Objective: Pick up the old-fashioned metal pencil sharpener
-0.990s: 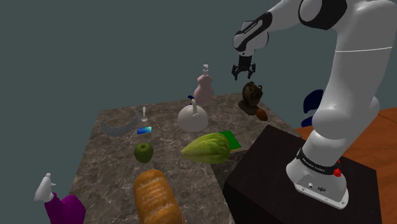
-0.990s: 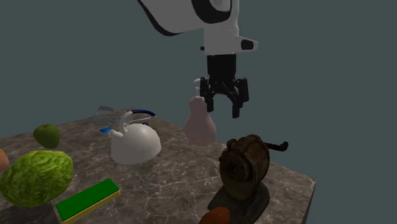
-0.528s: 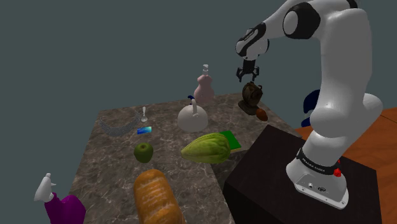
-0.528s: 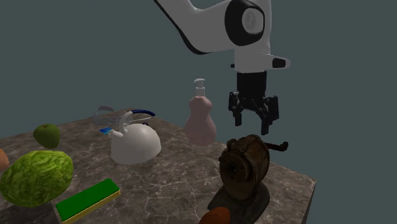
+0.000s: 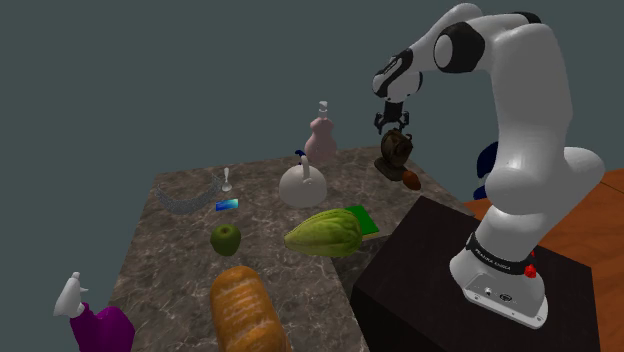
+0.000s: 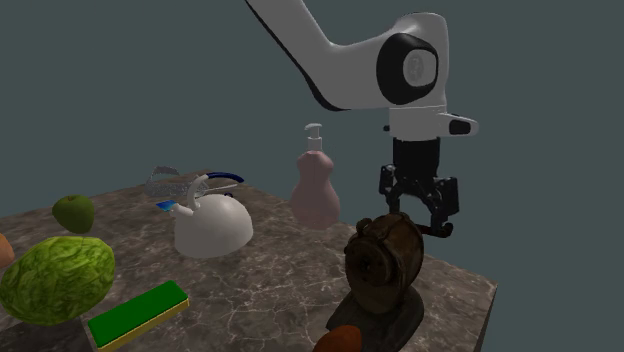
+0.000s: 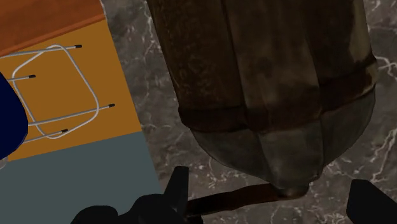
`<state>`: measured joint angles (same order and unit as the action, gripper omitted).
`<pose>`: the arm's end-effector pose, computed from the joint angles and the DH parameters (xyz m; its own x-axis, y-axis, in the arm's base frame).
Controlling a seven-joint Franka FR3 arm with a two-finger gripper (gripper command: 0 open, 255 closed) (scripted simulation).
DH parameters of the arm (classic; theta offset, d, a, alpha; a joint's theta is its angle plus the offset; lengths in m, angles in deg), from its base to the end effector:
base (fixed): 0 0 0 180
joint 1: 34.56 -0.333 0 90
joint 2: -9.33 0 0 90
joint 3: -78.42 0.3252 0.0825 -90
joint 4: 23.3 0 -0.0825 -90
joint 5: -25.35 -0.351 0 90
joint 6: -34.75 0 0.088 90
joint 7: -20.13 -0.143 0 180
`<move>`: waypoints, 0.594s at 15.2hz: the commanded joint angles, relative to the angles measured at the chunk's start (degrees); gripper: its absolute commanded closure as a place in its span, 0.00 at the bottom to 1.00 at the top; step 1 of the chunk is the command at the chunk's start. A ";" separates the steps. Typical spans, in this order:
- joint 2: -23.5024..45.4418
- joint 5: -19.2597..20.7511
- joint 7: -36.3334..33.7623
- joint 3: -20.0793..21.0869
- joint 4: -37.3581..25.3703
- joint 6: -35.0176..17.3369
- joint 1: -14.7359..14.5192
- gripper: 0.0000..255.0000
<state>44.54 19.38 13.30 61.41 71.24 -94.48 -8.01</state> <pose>0.5016 -0.4383 0.2605 0.6288 -0.7770 0.0304 -0.7762 -0.6248 0.0846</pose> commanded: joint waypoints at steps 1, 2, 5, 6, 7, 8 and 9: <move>0.83 -0.23 0.05 0.16 0.21 -1.04 0.13 0.00; 1.58 -0.42 0.11 0.32 0.29 -1.86 0.24 0.00; 1.47 -0.39 0.06 0.31 0.36 -1.82 0.18 1.00; 1.45 -0.39 0.08 0.30 0.38 -1.83 0.20 1.00; 1.45 -0.39 0.08 0.30 0.38 -1.83 0.20 1.00; 1.45 -0.39 0.08 0.30 0.40 -1.84 0.20 1.00; 1.45 -0.39 0.09 0.30 0.41 -1.85 0.20 1.00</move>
<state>45.96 18.98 13.39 61.70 71.60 -96.33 -7.80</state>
